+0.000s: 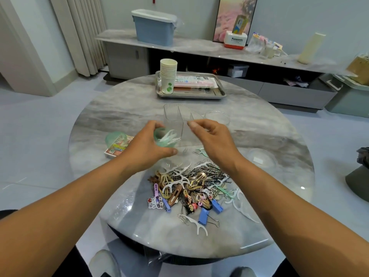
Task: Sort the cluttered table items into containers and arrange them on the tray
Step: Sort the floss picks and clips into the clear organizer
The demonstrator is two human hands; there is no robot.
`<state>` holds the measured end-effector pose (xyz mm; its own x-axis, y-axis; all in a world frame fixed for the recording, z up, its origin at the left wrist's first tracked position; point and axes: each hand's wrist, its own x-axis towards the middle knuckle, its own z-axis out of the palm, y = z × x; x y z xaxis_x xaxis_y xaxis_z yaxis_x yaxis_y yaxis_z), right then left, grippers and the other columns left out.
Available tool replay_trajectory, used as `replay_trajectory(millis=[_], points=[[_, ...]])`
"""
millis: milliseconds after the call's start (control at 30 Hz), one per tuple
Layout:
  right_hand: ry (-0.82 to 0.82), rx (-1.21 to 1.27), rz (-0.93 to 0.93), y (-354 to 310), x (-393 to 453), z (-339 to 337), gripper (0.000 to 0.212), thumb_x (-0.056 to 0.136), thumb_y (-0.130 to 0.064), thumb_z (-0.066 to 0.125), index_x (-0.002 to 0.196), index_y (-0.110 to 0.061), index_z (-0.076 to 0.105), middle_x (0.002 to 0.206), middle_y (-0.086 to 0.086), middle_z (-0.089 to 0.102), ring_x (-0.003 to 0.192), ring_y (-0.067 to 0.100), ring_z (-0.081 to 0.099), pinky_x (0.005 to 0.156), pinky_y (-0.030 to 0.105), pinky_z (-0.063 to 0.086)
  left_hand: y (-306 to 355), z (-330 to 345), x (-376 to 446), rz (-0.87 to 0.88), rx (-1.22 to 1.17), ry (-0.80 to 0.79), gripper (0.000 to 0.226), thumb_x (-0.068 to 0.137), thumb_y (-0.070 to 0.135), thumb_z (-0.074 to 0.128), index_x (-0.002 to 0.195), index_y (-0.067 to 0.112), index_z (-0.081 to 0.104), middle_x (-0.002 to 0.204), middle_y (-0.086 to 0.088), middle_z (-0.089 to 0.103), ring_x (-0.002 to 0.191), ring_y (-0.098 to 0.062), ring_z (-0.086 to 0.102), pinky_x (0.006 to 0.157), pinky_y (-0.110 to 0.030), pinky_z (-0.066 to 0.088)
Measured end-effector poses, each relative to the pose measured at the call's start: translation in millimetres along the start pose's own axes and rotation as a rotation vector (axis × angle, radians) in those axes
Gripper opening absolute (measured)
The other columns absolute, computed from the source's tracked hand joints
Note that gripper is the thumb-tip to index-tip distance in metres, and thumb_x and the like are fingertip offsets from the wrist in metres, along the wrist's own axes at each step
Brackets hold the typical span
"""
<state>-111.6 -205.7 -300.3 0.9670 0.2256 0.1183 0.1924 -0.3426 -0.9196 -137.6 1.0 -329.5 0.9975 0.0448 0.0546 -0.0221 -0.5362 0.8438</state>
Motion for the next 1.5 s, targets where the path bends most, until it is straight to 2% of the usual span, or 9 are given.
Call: replay_trajectory(millis=[100, 200, 333, 533, 700, 800, 1000, 1167, 1500], points=[[-0.199, -0.203, 0.137, 13, 0, -11, 0.014, 0.094, -0.028, 0.071, 0.107, -0.024, 0.075, 0.105, -0.011, 0.072, 0.095, 0.005, 0.065, 0.084, 0.023, 0.048, -13, -3, 6, -0.129, -0.014, 0.061, 0.069, 0.069, 0.034, 0.092, 0.118, 0.031, 0.043, 0.107, 0.016, 0.052, 0.090, 0.003, 0.052, 0.063, -0.019, 0.039], [-0.515, -0.528, 0.198, 29, -9, 1, 0.042, 0.084, -0.031, 0.082, 0.124, -0.030, 0.069, 0.131, -0.007, 0.064, 0.115, 0.011, 0.060, 0.099, 0.028, 0.046, -22, -3, 10, -0.207, -0.069, 0.041, 0.071, 0.070, 0.027, 0.093, 0.121, 0.028, 0.043, 0.114, 0.007, 0.051, 0.093, -0.002, 0.052, 0.062, -0.022, 0.043], [-0.567, -0.843, 0.009, 37, -12, 23, 0.077, 0.081, -0.050, 0.077, 0.150, -0.035, 0.045, 0.151, 0.001, 0.048, 0.139, 0.024, 0.040, 0.112, 0.042, 0.035, -28, 6, 12, -0.267, -0.110, -0.024, 0.073, 0.071, 0.017, 0.092, 0.122, 0.027, 0.041, 0.121, 0.007, 0.049, 0.108, -0.014, 0.053, 0.077, -0.030, 0.054], [-0.661, -0.949, -0.026, 42, -7, 32, 0.069, 0.090, -0.048, 0.059, 0.154, -0.035, 0.038, 0.158, -0.002, 0.035, 0.142, 0.026, 0.029, 0.117, 0.048, 0.027, -38, 12, 12, -0.288, -0.027, -0.062, 0.082, 0.073, 0.011, 0.090, 0.136, 0.022, 0.039, 0.132, 0.002, 0.053, 0.111, -0.018, 0.057, 0.067, -0.020, 0.051], [-0.679, -1.005, -0.062, 41, 0, 31, 0.057, 0.095, -0.037, 0.053, 0.150, -0.040, 0.044, 0.152, -0.005, 0.037, 0.139, 0.024, 0.032, 0.115, 0.045, 0.027, -29, 7, 11, -0.176, 0.097, -0.054, 0.108, 0.071, 0.030, 0.092, 0.155, 0.028, 0.023, 0.157, -0.006, 0.034, 0.141, -0.025, 0.039, 0.106, -0.036, 0.041], [-0.728, -0.999, -0.072, 39, 1, 27, 0.060, 0.090, -0.047, 0.063, 0.147, -0.044, 0.045, 0.150, -0.004, 0.038, 0.135, 0.022, 0.035, 0.114, 0.046, 0.032, -16, 5, 10, -0.020, 0.146, 0.008, 0.093, 0.084, 0.036, 0.080, 0.156, 0.032, 0.021, 0.160, -0.002, 0.028, 0.146, -0.021, 0.030, 0.116, -0.040, 0.031], [-0.591, -0.944, -0.148, 43, -2, 30, 0.037, 0.089, -0.039, 0.073, 0.125, -0.034, 0.066, 0.120, -0.002, 0.058, 0.113, 0.021, 0.054, 0.097, 0.039, 0.047, 6, 8, 9, 0.181, 0.224, 0.158, 0.043, 0.099, 0.007, 0.053, 0.138, 0.026, 0.052, 0.120, 0.013, 0.051, 0.108, -0.007, 0.052, 0.097, -0.028, 0.047], [-0.508, -0.946, -0.155, 48, 0, 28, 0.016, 0.093, -0.036, 0.069, 0.107, -0.029, 0.072, 0.106, -0.006, 0.068, 0.104, 0.019, 0.059, 0.085, 0.034, 0.039, 4, 11, 2, 0.076, 0.243, -0.087, 0.025, 0.100, 0.020, 0.059, 0.122, 0.033, 0.060, 0.107, 0.016, 0.062, 0.079, 0.000, 0.059, 0.061, -0.014, 0.041], [-0.472, -0.885, -0.057, 46, 5, 11, 0.004, 0.095, -0.034, 0.068, 0.094, -0.031, 0.067, 0.092, -0.012, 0.062, 0.086, 0.012, 0.054, 0.078, 0.030, 0.038, 8, 15, -7, 0.131, 0.619, -0.365, 0.066, 0.085, 0.032, 0.080, 0.144, 0.029, 0.050, 0.142, 0.007, 0.057, 0.124, -0.016, 0.056, 0.093, -0.027, 0.044]])
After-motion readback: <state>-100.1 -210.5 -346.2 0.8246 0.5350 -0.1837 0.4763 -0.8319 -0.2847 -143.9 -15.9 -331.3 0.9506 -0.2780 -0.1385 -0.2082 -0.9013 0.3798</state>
